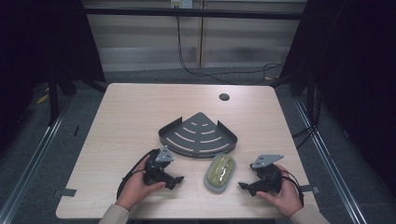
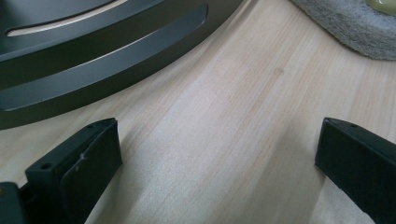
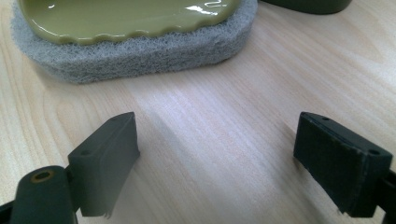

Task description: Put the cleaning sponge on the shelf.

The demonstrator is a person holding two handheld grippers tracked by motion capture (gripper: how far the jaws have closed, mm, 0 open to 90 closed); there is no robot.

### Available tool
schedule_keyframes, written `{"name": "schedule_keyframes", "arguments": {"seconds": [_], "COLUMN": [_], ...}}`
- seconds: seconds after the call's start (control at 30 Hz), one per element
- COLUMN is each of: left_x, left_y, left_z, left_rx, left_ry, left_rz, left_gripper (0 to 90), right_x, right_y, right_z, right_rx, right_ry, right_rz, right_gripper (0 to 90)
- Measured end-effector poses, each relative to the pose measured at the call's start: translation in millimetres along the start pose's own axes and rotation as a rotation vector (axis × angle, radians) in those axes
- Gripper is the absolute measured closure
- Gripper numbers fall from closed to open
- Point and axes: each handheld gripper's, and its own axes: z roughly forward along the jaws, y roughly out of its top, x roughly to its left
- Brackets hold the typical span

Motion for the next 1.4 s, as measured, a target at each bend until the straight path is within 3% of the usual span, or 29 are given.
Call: {"name": "schedule_keyframes", "arguments": {"seconds": [0.1,0.23,0.27,0.33,0.37,0.4,0.63,0.73,0.83,1.03,1.13,1.27,1.4], "left_x": [0.0,0.1,0.0,0.1,0.0,0.0,0.0,0.0,0.0,0.1,0.1,0.2,0.2], "left_y": [0.0,0.0,0.1,0.1,0.1,0.1,0.1,0.1,0.1,0.1,0.1,0.1,0.1], "left_z": [0.0,0.0,-0.1,-0.1,-0.1,-0.1,-0.1,-0.1,-0.1,-0.1,-0.1,-0.2,-0.2], "left_rx": [0.000,0.000,0.002,0.002,0.002,0.002,0.002,0.002,0.002,0.002,0.002,0.003,0.003], "left_ry": [0.000,-0.001,0.002,0.002,0.002,0.002,0.002,0.002,0.002,0.002,0.001,0.000,-0.001], "left_rz": [0.000,0.000,0.001,0.001,0.001,0.001,0.000,0.001,0.001,0.001,0.001,0.003,0.003], "left_gripper": [0.0,0.0,0.0,0.0,0.0,0.0,0.0,0.0,0.0,0.0,0.0,0.0,0.0], "right_x": [0.1,-0.4,-0.4,0.1,-0.2,-1.5,-6.5,-9.4,-10.3,-7.8,-4.5,-1.5,-1.0], "right_y": [1.8,9.2,13.6,16.5,19.7,27.0,55.3,75.2,82.4,100.9,112.1,118.4,122.4], "right_z": [-0.2,-1.8,-4.5,-7.0,-9.3,-13.9,-20.5,-22.6,-22.1,-18.0,-11.6,-5.9,-1.2], "right_rx": [0.018,0.093,0.128,0.147,0.142,0.142,0.132,0.119,0.112,0.153,0.200,0.228,0.226], "right_ry": [0.001,0.004,0.008,0.005,0.003,0.035,0.077,0.109,0.127,0.157,0.180,0.193,0.212], "right_rz": [0.001,-0.003,-0.031,-0.051,-0.073,-0.085,-0.175,-0.192,-0.207,-0.257,-0.314,-0.349,-0.347], "right_gripper": [13.2,15.0,17.6,18.3,18.3,19.4,19.8,19.8,19.8,19.8,19.8,19.8,19.7]}}
